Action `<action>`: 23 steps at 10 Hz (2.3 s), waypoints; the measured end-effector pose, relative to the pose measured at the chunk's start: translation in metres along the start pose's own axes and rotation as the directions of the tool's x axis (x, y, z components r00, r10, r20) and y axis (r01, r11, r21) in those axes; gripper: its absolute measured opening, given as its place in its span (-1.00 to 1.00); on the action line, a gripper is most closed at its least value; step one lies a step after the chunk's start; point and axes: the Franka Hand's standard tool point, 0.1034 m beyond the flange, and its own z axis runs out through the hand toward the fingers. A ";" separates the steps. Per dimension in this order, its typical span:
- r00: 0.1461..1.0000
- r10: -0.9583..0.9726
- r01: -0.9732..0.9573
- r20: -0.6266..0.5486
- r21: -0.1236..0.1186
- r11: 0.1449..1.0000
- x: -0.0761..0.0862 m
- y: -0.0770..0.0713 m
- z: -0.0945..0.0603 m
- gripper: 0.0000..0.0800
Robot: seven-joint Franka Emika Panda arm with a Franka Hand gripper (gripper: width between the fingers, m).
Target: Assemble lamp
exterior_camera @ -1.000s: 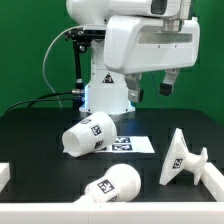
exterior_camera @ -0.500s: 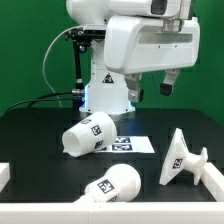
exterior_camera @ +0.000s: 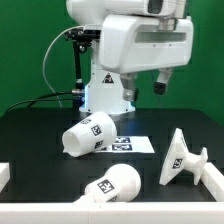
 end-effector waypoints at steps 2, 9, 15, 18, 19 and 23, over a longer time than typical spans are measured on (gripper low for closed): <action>1.000 -0.012 0.011 -0.022 -0.018 1.000 0.008 0.000 0.003 0.75; 0.987 -0.151 0.146 -0.056 -0.092 0.985 0.035 -0.013 0.002 0.75; 0.969 -0.242 0.235 -0.041 -0.138 0.962 0.061 -0.038 0.003 0.75; 0.912 -0.409 0.404 0.005 -0.174 0.898 0.071 -0.061 0.025 0.75; 0.879 -0.475 0.475 0.044 -0.175 0.863 0.073 -0.076 0.037 0.75; 0.879 -0.475 0.474 0.041 -0.168 0.864 0.071 -0.080 0.041 0.75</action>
Offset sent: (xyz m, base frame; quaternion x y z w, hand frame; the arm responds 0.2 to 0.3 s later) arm 0.0000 0.0000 0.0000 0.0000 0.0000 0.0000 1.0000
